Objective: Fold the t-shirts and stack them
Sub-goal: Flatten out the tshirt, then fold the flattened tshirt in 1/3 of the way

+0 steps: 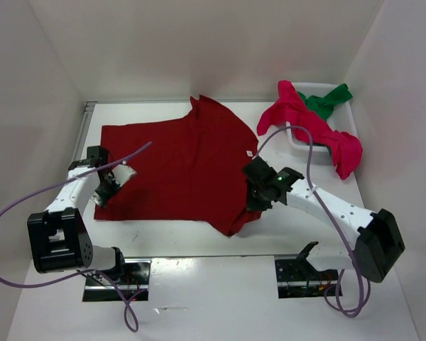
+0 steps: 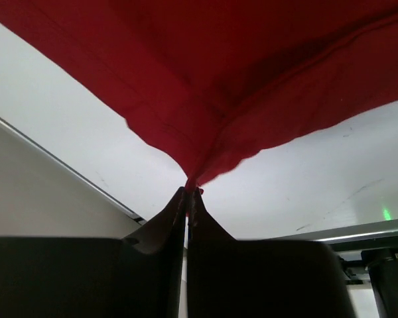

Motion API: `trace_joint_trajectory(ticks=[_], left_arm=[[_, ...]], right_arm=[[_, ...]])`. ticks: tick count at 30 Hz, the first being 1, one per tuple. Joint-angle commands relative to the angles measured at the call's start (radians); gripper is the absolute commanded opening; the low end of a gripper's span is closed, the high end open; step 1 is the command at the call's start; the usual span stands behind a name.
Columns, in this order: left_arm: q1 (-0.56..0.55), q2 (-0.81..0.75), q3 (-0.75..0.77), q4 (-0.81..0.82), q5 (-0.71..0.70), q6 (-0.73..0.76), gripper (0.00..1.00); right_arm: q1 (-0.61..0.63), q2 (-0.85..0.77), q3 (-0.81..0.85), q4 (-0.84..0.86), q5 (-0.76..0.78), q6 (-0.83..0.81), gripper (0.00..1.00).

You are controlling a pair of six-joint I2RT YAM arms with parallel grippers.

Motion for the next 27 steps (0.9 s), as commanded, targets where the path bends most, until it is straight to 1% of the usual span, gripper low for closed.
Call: trace_joint_trajectory(ticks=[1, 3, 4, 6, 7, 8, 12, 15, 17, 18, 20, 22, 23, 27], left_arm=[[0.005, -0.021, -0.028, -0.015, -0.033, -0.023, 0.00], [0.005, -0.021, -0.028, 0.013, -0.043, -0.043, 0.00], [0.005, -0.021, 0.001, 0.027, -0.056, -0.068, 0.00], [0.015, -0.021, 0.027, 0.079, -0.069, -0.094, 0.00], [0.015, -0.021, 0.049, 0.103, -0.083, -0.121, 0.00], [0.015, -0.021, 0.049, 0.157, -0.083, -0.135, 0.00], [0.024, 0.033, 0.101, 0.266, -0.111, -0.209, 0.00], [0.033, 0.083, 0.152, 0.295, -0.099, -0.258, 0.00], [0.033, 0.124, 0.181, 0.332, -0.088, -0.290, 0.00], [0.042, 0.138, 0.190, 0.341, -0.088, -0.303, 0.00], [0.042, 0.181, 0.212, 0.361, -0.074, -0.335, 0.00], [0.042, 0.221, 0.245, 0.361, -0.059, -0.344, 0.00], [0.042, 0.234, 0.261, 0.361, -0.044, -0.358, 0.00], [0.042, 0.283, 0.270, 0.361, -0.025, -0.367, 0.00]], right_arm=[[0.006, 0.037, 0.029, 0.101, -0.030, 0.012, 0.00], [-0.035, 0.077, 0.058, 0.113, -0.030, -0.023, 0.00], [-0.055, 0.097, 0.089, 0.139, -0.019, -0.064, 0.00], [-0.128, 0.154, 0.120, 0.179, -0.007, -0.130, 0.00], [-0.158, 0.200, 0.161, 0.222, 0.004, -0.150, 0.00], [-0.213, 0.226, 0.187, 0.243, -0.008, -0.170, 0.00], [-0.303, 0.375, 0.345, 0.320, -0.017, -0.247, 0.00], [-0.336, 0.497, 0.509, 0.320, -0.027, -0.305, 0.00], [-0.348, 0.551, 0.563, 0.320, -0.036, -0.345, 0.00], [-0.357, 0.598, 0.618, 0.320, -0.036, -0.355, 0.00], [-0.357, 0.639, 0.670, 0.332, -0.036, -0.381, 0.00], [-0.366, 0.706, 0.762, 0.332, -0.024, -0.399, 0.00], [-0.366, 0.764, 0.838, 0.308, -0.014, -0.423, 0.00], [-0.366, 0.891, 1.000, 0.228, 0.005, -0.465, 0.00]])
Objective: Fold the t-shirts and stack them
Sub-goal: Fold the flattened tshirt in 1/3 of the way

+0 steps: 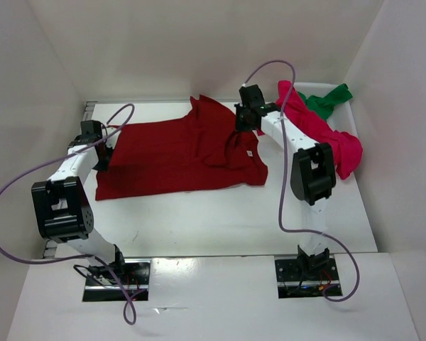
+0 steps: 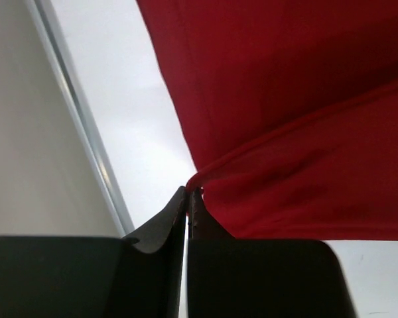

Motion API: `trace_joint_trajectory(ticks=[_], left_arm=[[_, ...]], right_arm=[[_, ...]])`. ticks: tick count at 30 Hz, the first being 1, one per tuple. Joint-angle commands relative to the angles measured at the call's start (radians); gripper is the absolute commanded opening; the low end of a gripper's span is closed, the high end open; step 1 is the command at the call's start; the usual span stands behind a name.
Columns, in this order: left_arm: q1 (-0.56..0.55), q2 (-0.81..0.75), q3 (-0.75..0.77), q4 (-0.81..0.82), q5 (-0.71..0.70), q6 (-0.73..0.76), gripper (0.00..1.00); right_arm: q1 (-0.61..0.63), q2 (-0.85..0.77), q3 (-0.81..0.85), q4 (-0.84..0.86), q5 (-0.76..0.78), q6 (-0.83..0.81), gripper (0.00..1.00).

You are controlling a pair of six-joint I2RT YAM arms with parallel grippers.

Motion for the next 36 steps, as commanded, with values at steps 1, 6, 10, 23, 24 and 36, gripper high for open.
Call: trace_joint_trajectory(ticks=[1, 6, 10, 23, 24, 36], left_arm=[[0.007, 0.046, 0.037, 0.023, 0.042, -0.049, 0.00], [0.007, 0.088, 0.028, 0.023, 0.042, -0.038, 0.00], [0.016, 0.098, 0.028, 0.032, 0.006, -0.059, 0.05], [0.166, 0.004, 0.048, -0.161, 0.094, -0.069, 0.99], [0.166, 0.003, 0.013, -0.204, 0.135, -0.069, 0.99], [0.154, 0.167, -0.044, -0.128, 0.196, -0.079, 0.91]], right_arm=[[-0.010, 0.082, 0.145, -0.062, 0.034, -0.082, 0.00], [-0.010, 0.141, 0.215, -0.085, 0.045, -0.104, 0.01], [-0.010, 0.194, 0.290, -0.134, 0.045, -0.104, 0.57], [-0.001, -0.299, -0.470, -0.022, 0.136, 0.185, 0.79], [-0.001, -0.339, -0.514, 0.010, 0.122, 0.194, 0.79], [-0.104, -0.252, -0.705, 0.166, -0.033, 0.267, 0.72]])
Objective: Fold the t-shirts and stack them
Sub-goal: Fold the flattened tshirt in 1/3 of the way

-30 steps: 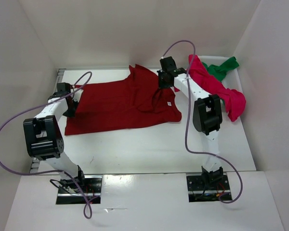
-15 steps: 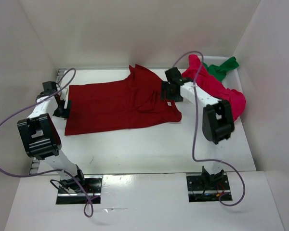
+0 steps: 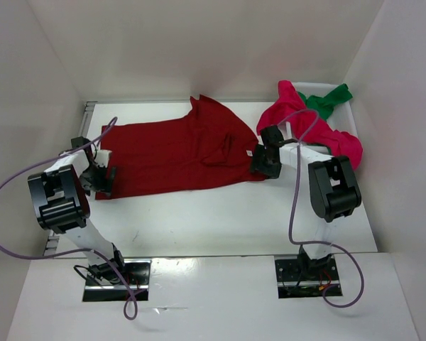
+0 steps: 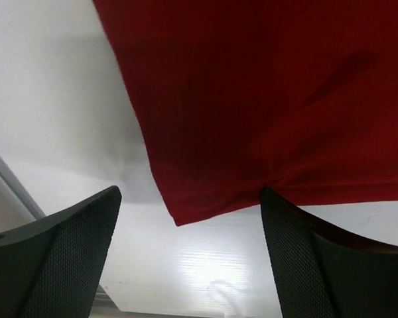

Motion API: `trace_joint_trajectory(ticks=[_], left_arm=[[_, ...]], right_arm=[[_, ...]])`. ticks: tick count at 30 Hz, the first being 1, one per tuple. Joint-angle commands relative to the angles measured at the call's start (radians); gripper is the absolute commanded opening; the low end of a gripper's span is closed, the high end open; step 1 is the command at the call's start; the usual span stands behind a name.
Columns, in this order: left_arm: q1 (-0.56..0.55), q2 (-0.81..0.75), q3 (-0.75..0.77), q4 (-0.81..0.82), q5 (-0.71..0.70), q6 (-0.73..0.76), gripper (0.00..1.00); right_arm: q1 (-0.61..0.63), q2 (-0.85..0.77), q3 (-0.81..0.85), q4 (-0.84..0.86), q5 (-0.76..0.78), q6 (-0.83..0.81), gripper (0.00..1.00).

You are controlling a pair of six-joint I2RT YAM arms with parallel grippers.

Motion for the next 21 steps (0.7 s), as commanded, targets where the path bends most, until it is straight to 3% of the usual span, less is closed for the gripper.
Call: trace_joint_trajectory(ticks=[1, 2, 3, 5, 6, 8, 9, 14, 18, 21], left_arm=[[0.004, 0.050, 0.025, 0.018, 0.081, -0.010, 0.78], [0.004, 0.063, 0.025, 0.018, 0.092, -0.020, 0.72], [0.004, 0.082, 0.025, 0.018, 0.103, -0.020, 0.66], [0.004, 0.092, 0.025, 0.018, 0.130, -0.020, 0.53], [0.004, 0.104, 0.025, 0.018, 0.141, -0.020, 0.34], [0.004, 0.113, 0.025, 0.018, 0.163, -0.020, 0.10], [0.004, 0.113, 0.025, 0.018, 0.172, -0.020, 0.00], [0.004, 0.013, 0.011, -0.022, 0.126, 0.018, 0.00], [0.004, -0.113, -0.064, -0.082, -0.058, 0.117, 0.00], [0.004, -0.173, -0.106, -0.128, -0.197, 0.161, 0.00]], right_arm=[[-0.022, 0.009, -0.032, 0.082, -0.036, 0.036, 0.69], [-0.033, 0.009, -0.042, 0.093, -0.036, 0.036, 0.66], [-0.042, 0.009, -0.043, 0.093, -0.047, 0.048, 0.51], [-0.042, 0.009, -0.078, 0.093, -0.047, 0.057, 0.31], [-0.053, -0.014, -0.087, 0.093, -0.047, 0.057, 0.12], [-0.053, -0.031, -0.101, 0.068, -0.047, 0.057, 0.00], [-0.053, -0.060, -0.125, 0.041, -0.047, 0.068, 0.00], [-0.053, -0.212, -0.200, -0.083, -0.056, 0.108, 0.00], [0.025, -0.370, -0.254, -0.195, -0.060, 0.224, 0.00], [0.076, -0.385, -0.246, -0.287, -0.140, 0.275, 0.00]])
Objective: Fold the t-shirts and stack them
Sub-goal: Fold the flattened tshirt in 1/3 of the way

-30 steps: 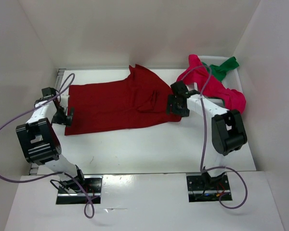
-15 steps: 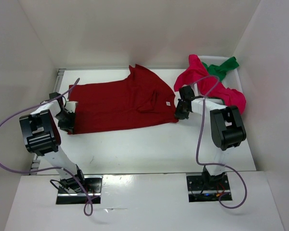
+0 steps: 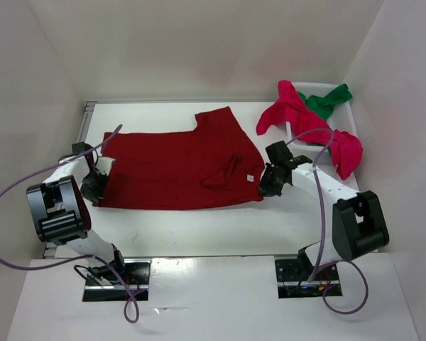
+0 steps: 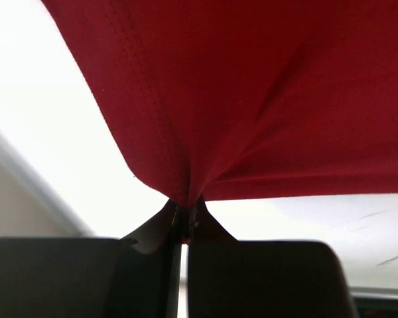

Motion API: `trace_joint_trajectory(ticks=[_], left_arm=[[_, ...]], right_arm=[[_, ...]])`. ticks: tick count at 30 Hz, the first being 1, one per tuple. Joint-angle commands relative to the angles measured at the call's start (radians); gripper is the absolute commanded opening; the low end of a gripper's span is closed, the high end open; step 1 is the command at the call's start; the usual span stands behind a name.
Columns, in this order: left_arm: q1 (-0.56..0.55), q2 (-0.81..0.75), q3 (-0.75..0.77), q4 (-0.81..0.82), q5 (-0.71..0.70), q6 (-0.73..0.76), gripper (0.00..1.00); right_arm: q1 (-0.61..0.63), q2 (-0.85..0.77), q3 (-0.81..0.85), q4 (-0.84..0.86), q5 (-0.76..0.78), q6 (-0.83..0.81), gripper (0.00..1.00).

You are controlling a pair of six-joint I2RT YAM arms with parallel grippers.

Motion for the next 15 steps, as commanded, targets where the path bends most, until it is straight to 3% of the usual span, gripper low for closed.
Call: trace_joint_trajectory(ticks=[1, 7, 8, 9, 11, 12, 13, 15], left_arm=[[0.009, -0.091, -0.042, -0.050, -0.230, 0.099, 0.00], [0.009, -0.154, -0.090, -0.139, -0.311, 0.120, 0.00], [0.009, -0.154, -0.099, -0.151, -0.322, 0.120, 0.04], [0.009, -0.163, -0.108, -0.152, -0.334, 0.120, 0.08], [0.009, -0.163, -0.118, -0.152, -0.382, 0.142, 0.26], [0.009, -0.163, -0.130, -0.164, -0.399, 0.142, 0.53], [0.009, -0.172, -0.130, -0.178, -0.432, 0.142, 0.64], [0.021, -0.202, -0.098, -0.178, -0.475, 0.172, 0.74]], right_arm=[[0.057, -0.042, -0.017, -0.155, -0.057, 0.101, 0.00], [0.151, -0.189, -0.105, -0.285, -0.028, 0.212, 0.08], [0.160, -0.234, -0.105, -0.286, -0.028, 0.222, 0.11], [0.194, -0.249, -0.114, -0.286, -0.028, 0.240, 0.23], [0.203, -0.260, -0.114, -0.325, -0.028, 0.266, 0.42], [0.230, -0.260, -0.105, -0.338, -0.028, 0.266, 0.47], [0.241, -0.260, -0.105, -0.353, -0.028, 0.266, 0.47], [0.261, -0.306, -0.047, -0.427, 0.008, 0.301, 0.49]])
